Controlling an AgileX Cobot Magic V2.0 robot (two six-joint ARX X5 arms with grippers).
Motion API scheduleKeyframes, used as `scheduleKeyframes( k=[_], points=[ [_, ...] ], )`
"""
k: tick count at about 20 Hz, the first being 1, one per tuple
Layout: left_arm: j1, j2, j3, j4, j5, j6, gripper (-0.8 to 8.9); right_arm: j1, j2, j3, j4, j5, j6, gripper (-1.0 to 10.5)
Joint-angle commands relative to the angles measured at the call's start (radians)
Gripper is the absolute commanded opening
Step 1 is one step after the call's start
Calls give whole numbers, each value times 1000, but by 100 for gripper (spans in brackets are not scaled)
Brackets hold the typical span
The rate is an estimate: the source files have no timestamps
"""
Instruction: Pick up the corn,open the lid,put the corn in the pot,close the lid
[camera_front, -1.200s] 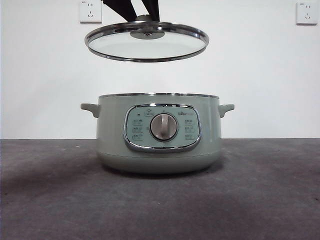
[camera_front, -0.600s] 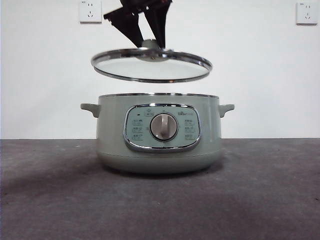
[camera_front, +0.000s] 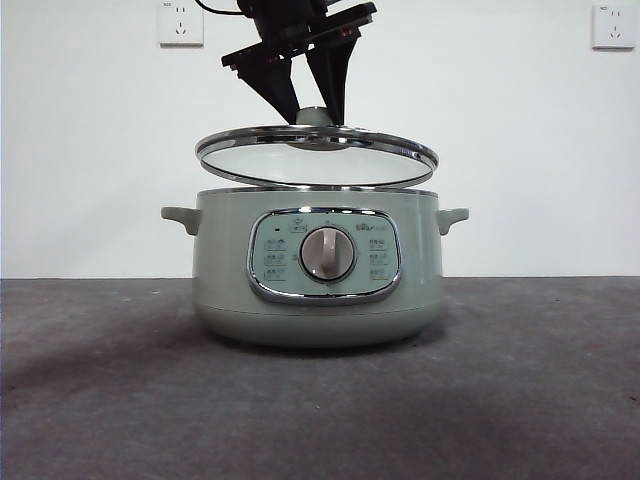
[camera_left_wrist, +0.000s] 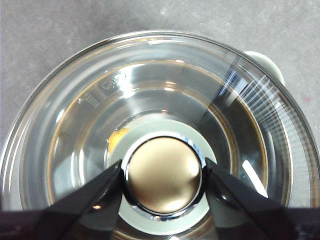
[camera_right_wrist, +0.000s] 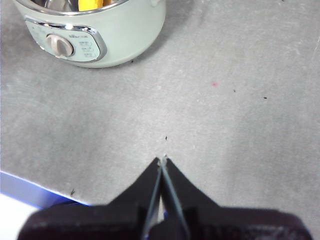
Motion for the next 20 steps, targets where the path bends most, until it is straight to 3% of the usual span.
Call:
scheduleKeyframes(
  k=[1,12,20],
  points=[
    [-5,-6,12,13,2,-14,-9,1,-2,-9,2,4,12,-16],
    [-12,56,4,12,-17,-21,-9,1,-2,-9,0,3,12,-16],
    [-16,56,-9,10,-18,21,-9,1,-2,-9,1,3,13,-16]
  ],
)
